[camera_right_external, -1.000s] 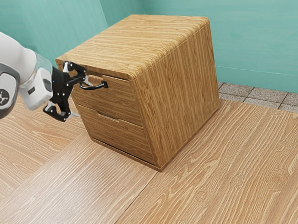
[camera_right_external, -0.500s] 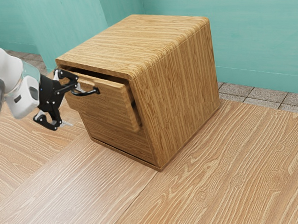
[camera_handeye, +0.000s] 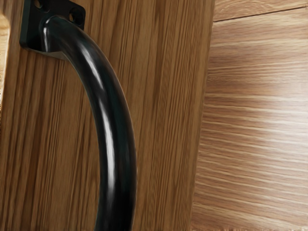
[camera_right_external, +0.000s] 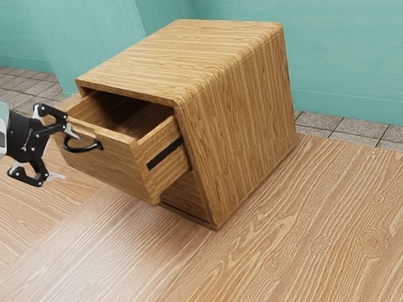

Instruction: Pull the drawer handle with one arm to open the drawer

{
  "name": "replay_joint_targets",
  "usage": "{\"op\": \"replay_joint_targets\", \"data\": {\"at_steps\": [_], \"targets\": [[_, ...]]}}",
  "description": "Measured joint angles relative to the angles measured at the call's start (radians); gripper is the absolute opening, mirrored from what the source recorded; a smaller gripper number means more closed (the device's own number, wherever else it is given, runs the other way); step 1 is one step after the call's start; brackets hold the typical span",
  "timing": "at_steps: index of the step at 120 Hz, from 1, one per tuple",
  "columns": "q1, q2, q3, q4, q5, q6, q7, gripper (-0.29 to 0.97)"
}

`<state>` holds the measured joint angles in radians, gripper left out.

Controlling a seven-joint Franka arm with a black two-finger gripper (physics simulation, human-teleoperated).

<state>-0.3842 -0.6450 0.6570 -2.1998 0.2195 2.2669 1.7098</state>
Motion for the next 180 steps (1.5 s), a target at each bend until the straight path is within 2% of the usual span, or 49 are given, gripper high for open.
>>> {"op": "replay_joint_targets", "data": {"at_steps": [36, 69, 76, 102, 111, 147, 154, 180], "targets": [[-0.003, -0.057, 0.002, -0.016, 0.031, -0.037, 0.001, 0.57], [0.005, -0.059, -0.005, -0.015, 0.027, -0.094, 0.002, 0.74], [0.038, -0.057, -0.041, -0.021, 0.020, -0.103, 0.002, 0.66], [0.071, -0.073, -0.091, -0.041, 0.012, -0.131, -0.002, 0.68], [0.086, -0.095, -0.099, -0.047, 0.012, -0.144, -0.004, 0.63], [0.113, -0.149, -0.111, -0.081, 0.011, -0.193, -0.007, 0.68], [0.124, -0.163, -0.111, -0.087, 0.012, -0.203, -0.008, 0.64], [0.144, -0.207, -0.139, -0.106, 0.011, -0.238, -0.010, 0.66]]}}
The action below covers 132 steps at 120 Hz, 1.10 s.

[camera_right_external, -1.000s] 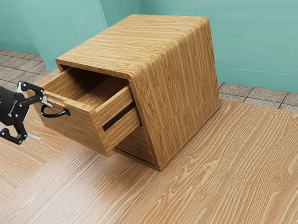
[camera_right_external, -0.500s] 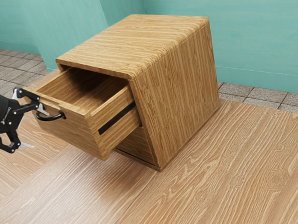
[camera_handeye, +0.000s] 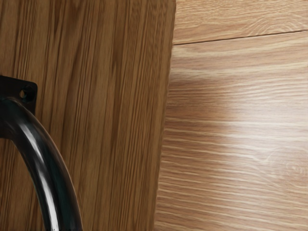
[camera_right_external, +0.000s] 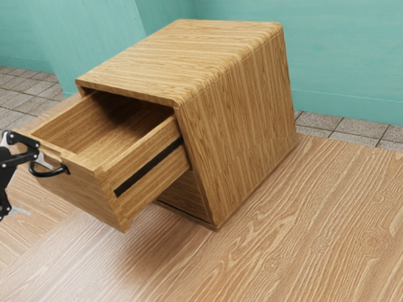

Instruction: Pull the drawer handle with one arm to open the drawer

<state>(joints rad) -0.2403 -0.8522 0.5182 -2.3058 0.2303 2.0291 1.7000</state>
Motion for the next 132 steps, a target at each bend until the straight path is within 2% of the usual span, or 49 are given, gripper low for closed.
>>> {"op": "replay_joint_targets", "data": {"at_steps": [41, 88, 97, 105, 111, 119, 126, 132], "targets": [[0.019, -0.094, 0.005, -0.046, 0.001, -0.018, -0.002, 0.68], [0.039, -0.120, 0.010, -0.028, -0.002, -0.058, -0.001, 0.68], [0.039, -0.123, 0.010, 0.017, -0.005, -0.077, 0.000, 0.68], [0.039, -0.123, 0.005, 0.135, -0.022, -0.115, 0.000, 0.68], [0.041, -0.063, -0.007, 0.265, -0.068, -0.151, -0.007, 0.68], [0.067, 0.209, -0.022, 0.480, -0.109, -0.247, -0.093, 0.68], [0.143, 0.480, -0.159, 0.699, -0.122, -0.362, -0.202, 0.68], [0.202, 0.619, -0.250, 0.811, -0.142, -0.448, -0.297, 0.68]]}}
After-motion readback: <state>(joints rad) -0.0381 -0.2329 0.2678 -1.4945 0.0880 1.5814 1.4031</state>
